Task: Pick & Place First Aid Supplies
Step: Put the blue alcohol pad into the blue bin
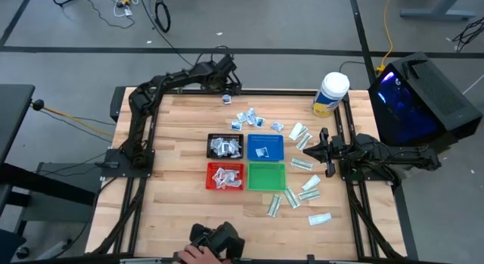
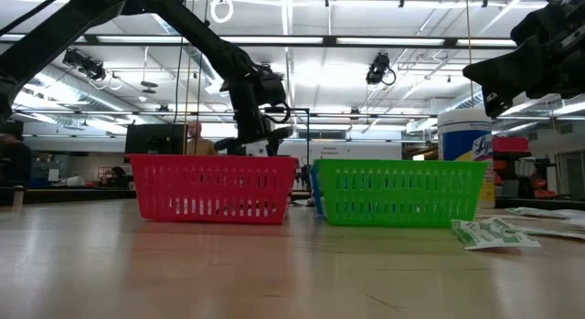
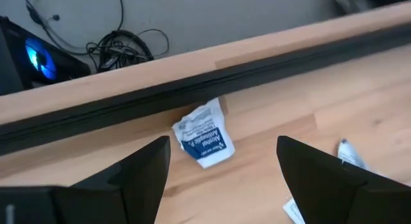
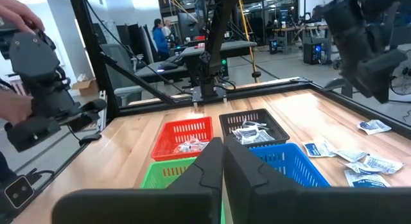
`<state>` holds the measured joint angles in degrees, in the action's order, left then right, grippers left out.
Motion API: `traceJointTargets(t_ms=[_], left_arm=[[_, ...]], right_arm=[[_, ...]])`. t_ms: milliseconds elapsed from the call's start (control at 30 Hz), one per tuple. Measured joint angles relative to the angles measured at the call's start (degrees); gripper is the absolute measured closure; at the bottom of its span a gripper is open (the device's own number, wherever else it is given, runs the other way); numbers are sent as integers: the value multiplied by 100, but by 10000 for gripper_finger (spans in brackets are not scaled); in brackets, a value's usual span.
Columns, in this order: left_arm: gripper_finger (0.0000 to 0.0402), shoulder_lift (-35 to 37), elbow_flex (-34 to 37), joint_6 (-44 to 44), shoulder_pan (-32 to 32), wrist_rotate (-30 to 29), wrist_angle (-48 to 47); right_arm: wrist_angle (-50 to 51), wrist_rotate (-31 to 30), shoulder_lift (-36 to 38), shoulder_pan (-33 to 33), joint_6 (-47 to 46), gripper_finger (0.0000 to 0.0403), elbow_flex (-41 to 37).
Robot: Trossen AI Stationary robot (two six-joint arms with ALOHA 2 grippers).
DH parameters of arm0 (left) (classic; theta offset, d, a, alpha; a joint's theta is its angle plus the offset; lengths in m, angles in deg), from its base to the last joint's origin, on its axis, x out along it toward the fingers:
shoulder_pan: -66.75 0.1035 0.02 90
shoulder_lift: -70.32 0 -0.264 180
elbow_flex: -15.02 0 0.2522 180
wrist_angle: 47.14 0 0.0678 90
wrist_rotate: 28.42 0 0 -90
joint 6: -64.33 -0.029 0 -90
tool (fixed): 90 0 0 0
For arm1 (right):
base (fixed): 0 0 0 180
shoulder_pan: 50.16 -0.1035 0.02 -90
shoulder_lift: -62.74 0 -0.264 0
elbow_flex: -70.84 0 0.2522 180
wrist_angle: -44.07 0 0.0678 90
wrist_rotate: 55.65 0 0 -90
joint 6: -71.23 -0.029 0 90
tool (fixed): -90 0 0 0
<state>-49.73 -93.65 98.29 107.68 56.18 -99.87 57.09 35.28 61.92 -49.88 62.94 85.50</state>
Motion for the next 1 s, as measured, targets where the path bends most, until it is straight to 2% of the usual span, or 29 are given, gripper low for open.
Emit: traceJointTargets(t_ms=[233,633,1000], left_arm=[[108,0,364,266,-35,-212,521],[108,0,470,294,-233,-817,614],[108,-280,472,439,-297,-827,742]], right_arm=[[-1,-1,-2,-1,-1,385,1],[-2,-2,-2,-1,-1,385,-1],[0,-13,-1,-1,-1,385,0]])
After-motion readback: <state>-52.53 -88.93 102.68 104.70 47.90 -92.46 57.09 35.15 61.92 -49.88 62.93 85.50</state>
